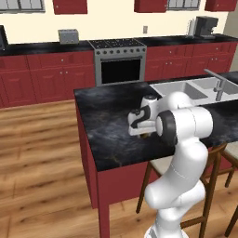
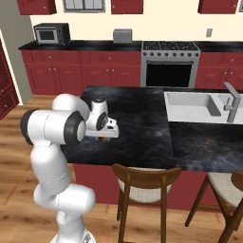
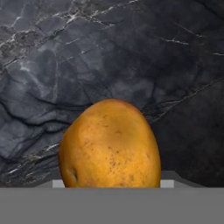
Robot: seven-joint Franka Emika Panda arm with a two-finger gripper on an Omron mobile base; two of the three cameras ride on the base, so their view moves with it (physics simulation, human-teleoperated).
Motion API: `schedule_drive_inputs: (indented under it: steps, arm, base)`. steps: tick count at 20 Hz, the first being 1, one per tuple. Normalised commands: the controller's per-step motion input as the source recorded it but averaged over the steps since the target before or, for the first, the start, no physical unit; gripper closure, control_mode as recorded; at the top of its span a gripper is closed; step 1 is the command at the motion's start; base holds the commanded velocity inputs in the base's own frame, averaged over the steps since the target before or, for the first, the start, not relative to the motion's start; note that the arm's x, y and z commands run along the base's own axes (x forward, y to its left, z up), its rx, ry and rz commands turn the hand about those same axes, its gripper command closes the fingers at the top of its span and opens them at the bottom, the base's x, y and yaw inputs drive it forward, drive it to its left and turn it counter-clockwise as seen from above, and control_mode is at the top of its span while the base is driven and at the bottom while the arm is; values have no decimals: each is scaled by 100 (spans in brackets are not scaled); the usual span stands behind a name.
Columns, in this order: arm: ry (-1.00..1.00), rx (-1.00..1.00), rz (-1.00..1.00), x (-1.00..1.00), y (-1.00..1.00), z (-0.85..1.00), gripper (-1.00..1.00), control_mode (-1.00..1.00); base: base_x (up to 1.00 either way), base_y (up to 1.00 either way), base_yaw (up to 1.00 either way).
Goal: Open the fridge, remove the mango, lemon wedge, and chicken drumstick, and place them on any counter.
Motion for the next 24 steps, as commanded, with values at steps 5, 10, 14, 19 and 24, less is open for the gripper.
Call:
schedule_drive_inputs:
  steps: [5, 10, 14, 19, 24]
  arm:
    - [13, -1, 0, 0, 0, -44, 100, -100]
    - [13, -2, 0, 0, 0, -36, 100, -100]
    - [11, -2, 0, 3, 0, -23, 100, -100]
    - [4, 0, 0, 1, 0, -6, -100, -100]
    - [-2, 0, 0, -3, 0, 0, -100, -100]
  base:
    - [0, 0, 0]
    - [0, 0, 0]
    - [0, 0, 0]
    - [0, 0, 0]
    - [0, 0, 0]
